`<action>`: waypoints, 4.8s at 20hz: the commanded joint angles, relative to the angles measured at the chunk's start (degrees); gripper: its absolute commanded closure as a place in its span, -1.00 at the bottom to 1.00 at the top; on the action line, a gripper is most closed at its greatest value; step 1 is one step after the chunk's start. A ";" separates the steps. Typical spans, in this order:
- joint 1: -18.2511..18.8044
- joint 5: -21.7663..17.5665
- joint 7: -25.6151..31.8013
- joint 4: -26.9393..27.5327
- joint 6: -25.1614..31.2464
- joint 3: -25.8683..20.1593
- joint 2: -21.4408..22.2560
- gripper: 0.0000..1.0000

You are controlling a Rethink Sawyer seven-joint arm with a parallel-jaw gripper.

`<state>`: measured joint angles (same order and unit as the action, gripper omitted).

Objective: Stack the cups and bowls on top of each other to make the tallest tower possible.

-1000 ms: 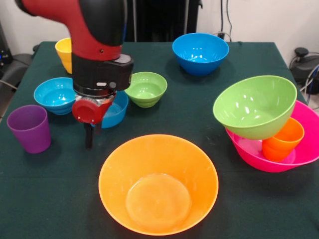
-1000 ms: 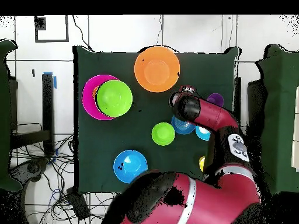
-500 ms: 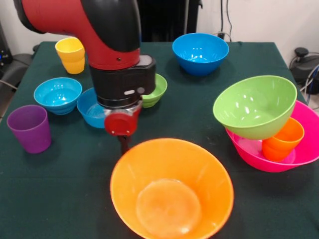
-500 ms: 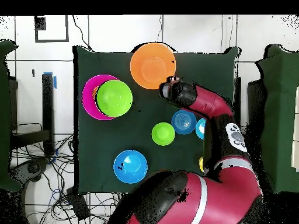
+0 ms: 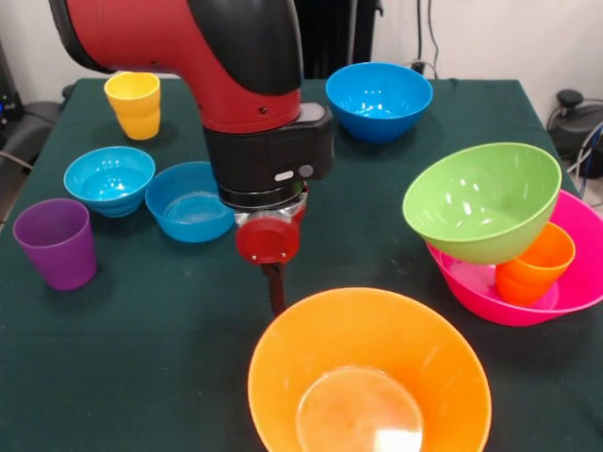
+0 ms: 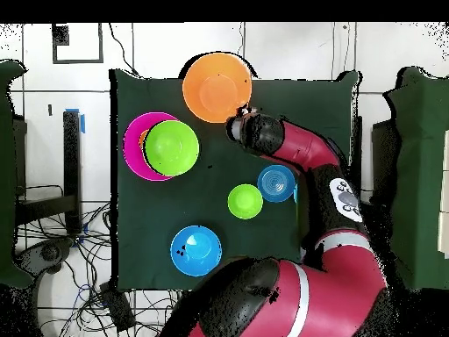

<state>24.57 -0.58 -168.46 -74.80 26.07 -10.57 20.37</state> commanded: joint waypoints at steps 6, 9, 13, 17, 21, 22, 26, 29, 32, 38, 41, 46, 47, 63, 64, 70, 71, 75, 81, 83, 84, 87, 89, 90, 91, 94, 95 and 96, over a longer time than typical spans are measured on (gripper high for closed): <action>-3.94 -3.26 7.87 4.60 2.95 -4.40 -3.81 -1.00; -5.00 -3.64 7.31 5.12 3.57 -2.93 -4.17 -1.00; -4.11 -5.97 10.03 1.94 5.23 -0.92 -2.83 -1.00; -0.07 -8.82 14.18 -6.48 5.47 -0.52 1.99 -1.00; 1.74 -9.42 17.32 -9.74 15.04 -0.48 8.05 -1.00; 2.35 -9.51 18.47 -8.91 18.82 -0.76 8.38 -1.00; 3.96 -11.15 18.55 -7.00 21.63 -1.59 7.16 -1.00; 4.79 -12.48 18.04 -7.73 21.96 -2.12 8.49 -1.00; 3.31 -12.78 17.52 -2.56 28.21 -3.16 9.85 -1.00; -0.15 -12.28 14.48 6.91 38.62 -5.09 10.37 -1.00; -0.94 -11.33 12.93 7.83 40.78 -5.16 11.98 -1.00; -1.08 -11.40 13.52 11.21 44.71 -5.05 12.57 -1.00; -1.07 -11.46 13.74 11.91 45.21 -5.06 12.48 -1.00; -4.65 -13.01 11.94 24.92 46.25 -5.10 4.76 -1.00; -4.99 -13.00 11.14 24.93 45.19 -4.82 4.38 -1.00; -5.99 -12.72 10.57 25.68 45.28 -3.59 4.20 -1.00; -6.12 -12.67 10.53 25.89 45.35 -3.44 4.12 -1.00; -6.63 -12.66 10.25 27.17 45.65 -2.97 3.38 -1.00; -7.47 -12.72 9.78 29.02 46.27 -2.24 2.72 -1.00; -7.31 -12.55 9.74 28.49 45.16 -2.03 2.51 -1.00; -7.13 -12.47 9.74 28.17 44.00 -2.06 2.16 -1.00; -6.94 -12.69 10.47 28.95 43.15 -2.22 1.34 -1.00; -7.13 -12.90 10.85 30.22 43.47 -2.34 0.80 -1.00; -7.38 -13.10 10.99 31.32 43.81 -2.40 0.35 -1.00; -7.50 -13.12 11.01 32.04 44.00 -2.49 -0.04 -1.00; -8.06 -13.29 10.54 34.96 44.12 -2.82 -2.02 -1.00; -8.19 -13.22 10.27 35.18 43.88 -2.77 -2.29 -1.00; -8.41 -13.11 9.68 35.51 43.43 -2.72 -2.73 -1.00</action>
<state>18.05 -9.98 -168.45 -42.43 68.40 -11.23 21.15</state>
